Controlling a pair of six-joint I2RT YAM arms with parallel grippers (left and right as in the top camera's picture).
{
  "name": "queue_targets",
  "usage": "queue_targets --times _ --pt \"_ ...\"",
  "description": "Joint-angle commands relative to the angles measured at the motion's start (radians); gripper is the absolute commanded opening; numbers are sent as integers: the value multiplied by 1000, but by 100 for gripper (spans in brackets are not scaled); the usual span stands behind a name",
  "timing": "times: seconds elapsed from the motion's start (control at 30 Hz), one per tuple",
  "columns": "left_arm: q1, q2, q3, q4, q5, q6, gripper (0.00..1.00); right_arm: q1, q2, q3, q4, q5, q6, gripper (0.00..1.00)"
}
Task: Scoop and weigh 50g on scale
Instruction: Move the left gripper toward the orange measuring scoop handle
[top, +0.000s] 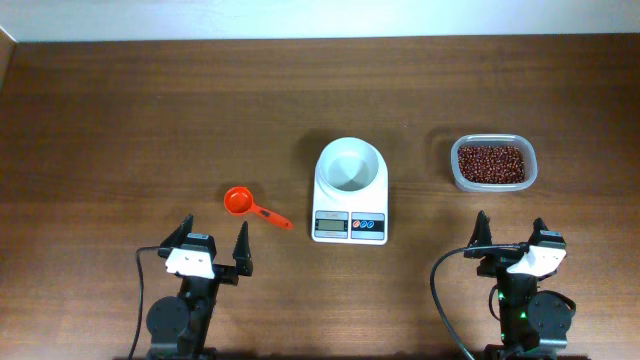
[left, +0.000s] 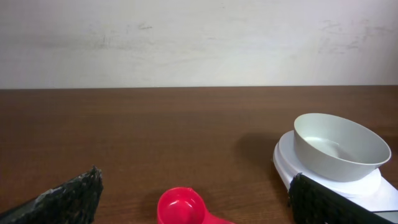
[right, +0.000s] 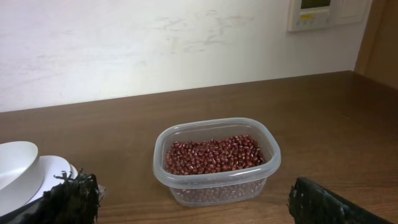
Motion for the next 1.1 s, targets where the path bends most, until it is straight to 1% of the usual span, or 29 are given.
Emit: queue_targets --times 0.0,0.53,0.63,0.9,1.0,1.07 --pt "5 -10 -7 -1 -14 -13 99 -4 -8 -6 -5 -5 -1 99" --pt "5 -10 -7 2 -14 -13 99 -4 -8 -6 -5 -5 -1 99" --pt "5 -10 -7 61 -14 -13 99 -4 -8 -6 -5 -5 -1 99" --pt "5 -10 -7 343 -14 -13 99 -4 -8 -6 -5 -5 -1 99" --pt "5 -10 -7 485 -14 -13 99 -4 -8 -6 -5 -5 -1 99" --pt "5 -10 6 531 -14 -13 99 -4 -8 -6 -5 -5 -1 99"
